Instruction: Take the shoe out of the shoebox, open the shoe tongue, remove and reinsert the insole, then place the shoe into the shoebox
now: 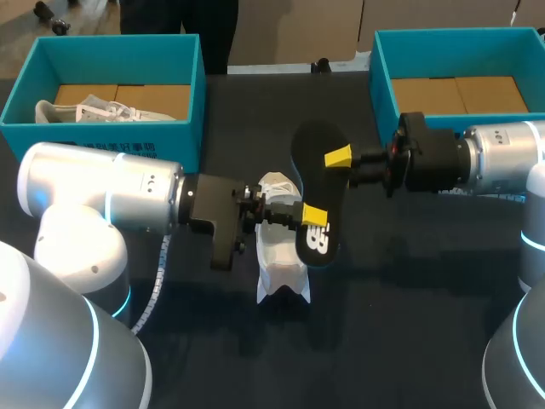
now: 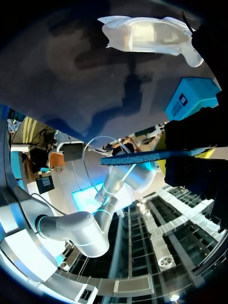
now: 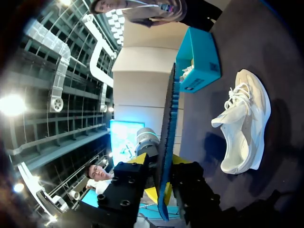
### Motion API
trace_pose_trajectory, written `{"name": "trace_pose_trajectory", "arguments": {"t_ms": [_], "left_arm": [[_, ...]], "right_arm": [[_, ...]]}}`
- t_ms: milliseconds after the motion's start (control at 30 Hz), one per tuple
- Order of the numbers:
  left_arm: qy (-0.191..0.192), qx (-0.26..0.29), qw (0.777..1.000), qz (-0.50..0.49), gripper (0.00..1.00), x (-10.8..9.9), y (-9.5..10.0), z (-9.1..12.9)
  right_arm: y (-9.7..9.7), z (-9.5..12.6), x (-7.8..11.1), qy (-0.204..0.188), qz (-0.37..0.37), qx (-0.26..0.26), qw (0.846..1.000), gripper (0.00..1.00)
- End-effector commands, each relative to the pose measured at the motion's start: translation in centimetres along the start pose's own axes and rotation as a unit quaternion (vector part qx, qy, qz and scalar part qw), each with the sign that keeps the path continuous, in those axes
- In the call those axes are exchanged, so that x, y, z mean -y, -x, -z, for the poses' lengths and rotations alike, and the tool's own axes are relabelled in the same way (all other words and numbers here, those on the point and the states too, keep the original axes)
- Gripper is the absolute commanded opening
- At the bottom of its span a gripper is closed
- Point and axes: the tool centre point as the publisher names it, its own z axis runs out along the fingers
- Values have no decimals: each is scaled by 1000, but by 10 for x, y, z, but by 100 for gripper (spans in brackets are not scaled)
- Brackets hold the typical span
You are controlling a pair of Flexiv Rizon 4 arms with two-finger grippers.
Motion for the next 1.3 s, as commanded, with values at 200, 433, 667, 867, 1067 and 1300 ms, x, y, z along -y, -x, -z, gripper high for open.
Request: {"name": "trace_pose_trajectory", "arguments": {"t_ms": [200, 433, 667, 867, 1067, 1300], "left_arm": [[6, 2, 1000, 5, 0, 4, 1, -2], [9, -14, 1000, 20, 100, 4, -1, 5], [12, -33, 999, 41, 100, -1, -7, 24], [32, -70, 996, 49, 100, -9, -6, 38], [21, -119, 990, 71, 100, -18, -3, 45], [12, -191, 978, 88, 100, -26, -1, 49]], "right_arm": [[4, 0, -1, 1, -2, 1, 1000, 0], [10, 1, -2, 5, -5, -2, 1000, 0], [17, 3, -4, 8, -13, -1, 1000, 0], [23, 1, -5, 6, -19, -2, 1000, 0], [30, 0, -6, 5, -29, 7, 1000, 0], [37, 1, -6, 8, -35, 6, 999, 0]]}}
